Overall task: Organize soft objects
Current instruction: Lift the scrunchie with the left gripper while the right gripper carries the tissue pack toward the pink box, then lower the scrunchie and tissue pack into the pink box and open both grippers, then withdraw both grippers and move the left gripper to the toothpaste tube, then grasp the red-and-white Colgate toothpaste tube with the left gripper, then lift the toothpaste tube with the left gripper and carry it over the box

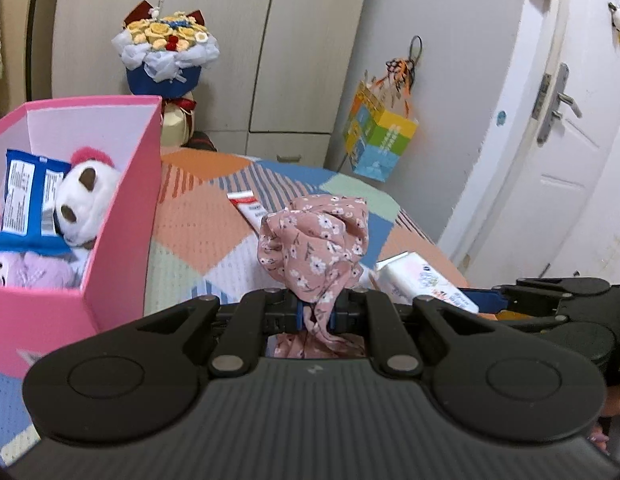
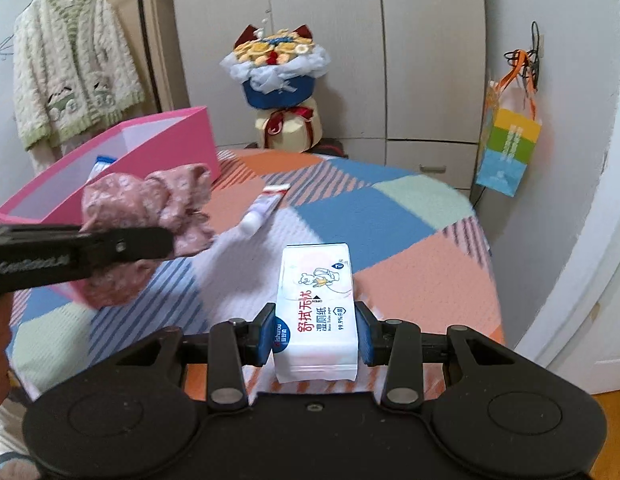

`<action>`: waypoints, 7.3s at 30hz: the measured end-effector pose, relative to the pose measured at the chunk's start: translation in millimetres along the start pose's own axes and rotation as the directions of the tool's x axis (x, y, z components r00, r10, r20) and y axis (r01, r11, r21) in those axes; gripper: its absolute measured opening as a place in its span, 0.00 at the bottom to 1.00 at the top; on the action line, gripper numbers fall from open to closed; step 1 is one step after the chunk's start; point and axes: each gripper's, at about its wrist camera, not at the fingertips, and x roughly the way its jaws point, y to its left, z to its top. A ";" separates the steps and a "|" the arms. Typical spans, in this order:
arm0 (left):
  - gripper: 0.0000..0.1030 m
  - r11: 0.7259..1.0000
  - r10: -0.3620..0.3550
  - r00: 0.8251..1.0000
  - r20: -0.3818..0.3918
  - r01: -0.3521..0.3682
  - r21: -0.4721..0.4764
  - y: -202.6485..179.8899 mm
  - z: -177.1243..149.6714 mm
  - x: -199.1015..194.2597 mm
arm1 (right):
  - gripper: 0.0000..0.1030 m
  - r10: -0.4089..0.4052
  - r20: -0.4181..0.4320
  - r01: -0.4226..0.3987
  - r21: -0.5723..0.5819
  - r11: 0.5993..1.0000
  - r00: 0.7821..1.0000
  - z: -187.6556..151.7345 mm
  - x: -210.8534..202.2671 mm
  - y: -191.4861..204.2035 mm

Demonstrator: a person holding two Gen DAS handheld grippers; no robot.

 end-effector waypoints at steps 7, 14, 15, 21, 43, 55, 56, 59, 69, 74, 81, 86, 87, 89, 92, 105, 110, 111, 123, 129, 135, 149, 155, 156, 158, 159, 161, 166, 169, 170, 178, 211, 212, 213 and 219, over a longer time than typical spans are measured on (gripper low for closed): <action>0.10 0.999 0.001 0.998 -0.060 0.001 0.033 4.4 -24.8 -27.5 | 0.44 0.039 -0.006 -0.039 -0.021 0.999 0.999 -17.0 -21.0 23.2; 0.10 1.000 0.017 0.993 -0.120 -0.017 0.003 17.6 -39.4 -56.5 | 0.44 0.108 -0.001 -0.107 -0.056 0.993 0.994 -29.5 -45.9 44.5; 0.10 1.000 0.020 0.992 -0.127 -0.021 -0.002 19.9 -40.0 -59.2 | 0.44 0.125 0.004 -0.124 -0.058 0.991 0.992 -30.5 -49.6 47.6; 0.10 0.998 0.001 0.983 -0.185 -0.012 -0.058 37.4 -41.3 -82.0 | 0.44 0.201 0.003 -0.201 -0.075 0.977 0.980 -29.0 -63.0 67.0; 0.10 0.997 0.068 0.991 -0.115 -0.064 0.036 100.5 42.9 -148.8 | 0.44 0.409 0.047 -0.395 -0.172 0.902 0.911 81.8 -52.8 142.2; 0.10 0.971 0.239 0.971 -0.028 -0.238 0.031 146.7 104.4 -76.5 | 0.44 0.256 0.100 -0.231 -0.215 0.949 0.961 151.1 29.0 168.2; 0.10 0.972 0.236 0.971 -0.041 -0.236 0.019 152.7 108.3 -67.4 | 0.44 0.242 0.095 -0.214 -0.234 0.948 0.966 154.3 38.7 172.7; 0.10 0.965 0.261 0.962 -0.080 -0.262 0.002 172.1 117.6 -36.3 | 0.44 0.178 0.077 -0.150 -0.286 0.947 0.981 162.4 72.0 183.5; 0.10 0.951 0.287 0.935 -0.209 -0.304 -0.053 206.1 122.0 24.1 | 0.44 0.109 -0.048 -0.119 -0.328 0.937 0.993 182.7 150.6 195.6; 0.13 0.947 0.294 0.927 -0.231 -0.316 -0.062 209.0 122.5 38.0 | 0.44 0.077 -0.072 -0.099 -0.382 0.919 0.994 180.8 164.7 203.5; 0.49 0.953 0.281 0.948 -0.149 -0.294 -0.075 208.5 120.3 11.2 | 0.58 0.144 -0.024 -0.142 -0.380 0.914 0.989 174.0 135.3 193.3; 0.55 0.956 0.292 0.951 -0.096 -0.293 0.003 190.1 120.0 -20.7 | 0.59 0.237 -0.005 -0.223 -0.350 0.910 0.972 164.3 91.3 178.0; 0.55 0.957 0.291 0.952 -0.094 -0.291 0.012 187.3 120.6 -26.8 | 0.60 0.243 0.000 -0.227 -0.355 0.907 0.970 161.9 82.9 176.5; 0.55 0.960 0.281 0.955 -0.100 -0.281 0.016 182.0 120.5 -39.7 | 0.62 0.256 0.010 -0.234 -0.369 0.899 0.967 156.3 64.7 174.1; 0.57 0.962 0.270 0.957 -0.106 -0.265 0.060 169.3 117.8 -58.5 | 0.71 0.266 0.012 -0.241 -0.383 0.892 0.964 149.0 40.1 171.4; 0.67 0.944 0.246 0.965 -0.092 -0.217 0.249 99.9 83.6 -122.5 | 0.81 0.264 0.031 -0.233 -0.380 0.895 0.964 122.0 -29.3 154.2; 0.72 0.946 0.220 0.971 -0.088 -0.191 0.263 81.4 73.6 -140.9 | 0.84 0.261 0.043 -0.223 -0.397 0.891 0.965 109.1 -54.9 144.9; 0.73 0.945 0.218 0.972 -0.086 -0.188 0.268 78.6 70.8 -143.2 | 0.85 0.257 0.048 -0.217 -0.402 0.890 0.965 105.7 -59.7 143.5; 0.85 0.962 0.097 0.986 -0.133 -0.058 0.266 34.8 50.6 -124.2 | 0.87 0.261 0.080 -0.209 -0.400 0.892 0.962 59.3 -86.4 95.9; 0.86 0.973 0.048 0.996 -0.081 -0.028 0.231 15.2 53.0 -99.2 | 0.89 0.293 0.118 -0.224 -0.403 0.887 0.949 44.2 -87.1 70.9; 0.86 0.983 -0.005 0.997 -0.075 0.019 0.184 -1.9 56.4 -64.8 | 0.89 0.283 0.133 -0.226 -0.333 0.915 0.950 47.5 -60.1 44.1; 0.55 0.994 0.007 0.976 -0.219 -0.031 -0.105 16.8 79.6 82.7 | 0.80 0.365 -0.024 -0.363 -0.189 0.912 0.931 76.6 92.0 -6.4; 0.40 0.980 0.125 0.959 -0.253 -0.160 -0.121 33.7 80.1 126.9 | 0.76 0.381 -0.092 -0.391 -0.154 0.907 0.920 87.8 132.0 -7.7; 0.38 0.974 0.139 0.956 -0.257 -0.179 -0.137 37.4 80.9 130.5 | 0.76 0.381 -0.103 -0.393 -0.155 0.906 0.919 88.3 136.0 -4.4; 0.38 0.966 0.149 0.955 -0.256 -0.196 -0.169 43.1 81.0 135.1 | 0.76 0.380 -0.115 -0.394 -0.149 0.907 0.918 88.7 142.7 1.6; 0.38 0.965 0.137 0.957 -0.257 -0.187 -0.181 45.4 81.3 136.7 | 0.76 0.378 -0.112 -0.391 -0.134 0.911 0.919 87.9 145.8 4.8; 0.38 0.965 0.115 0.959 -0.260 -0.170 -0.202 48.7 81.9 139.4 | 0.74 0.354 -0.106 -0.365 -0.113 0.924 0.929 86.8 151.5 10.7; 0.38 0.964 0.103 0.963 -0.251 -0.159 -0.215 51.2 78.7 143.1 | 0.37 0.255 -0.091 -0.266 -0.142 0.954 0.963 79.9 154.8 17.9; 0.38 0.957 0.074 0.965 -0.252 -0.140 -0.255 56.4 72.1 147.4 | 0.26 0.231 -0.089 -0.242 -0.126 0.962 0.969 76.0 148.0 15.9; 0.38 0.955 0.072 0.963 -0.260 -0.142 -0.261 57.4 69.3 149.6 | 0.25 0.233 -0.092 -0.243 -0.109 0.964 0.968 74.0 146.5 14.1; 0.38 0.953 0.084 0.961 -0.262 -0.155 -0.260 53.1 54.3 153.5 | 0.25 0.250 -0.061 -0.249 0.028 0.968 0.966 54.9 132.3 6.4; 0.24 0.982 -0.016 0.982 -0.188 -0.020 -0.188 17.5 1.5 39.9 | 0.25 0.223 0.064 -0.229 0.109 0.967 0.973 -5.4 36.9 46.9; 0.24 0.982 -0.023 0.983 -0.181 -0.012 -0.187 16.3 -1.3 31.8 | 0.25 0.217 0.068 -0.223 0.102 0.969 0.974 -8.1 30.7 51.0; 0.24 0.982 -0.028 0.984 -0.177 -0.006 -0.187 16.1 -3.8 25.4 | 0.25 0.211 0.072 -0.217 0.093 0.972 0.975 -10.8 24.7 55.0; 0.24 0.989 -0.053 0.989 -0.137 0.032 -0.147 8.5 -19.3 -17.6 | 0.25 0.195 0.090 -0.201 0.059 0.978 0.977 -27.6 -10.7 75.8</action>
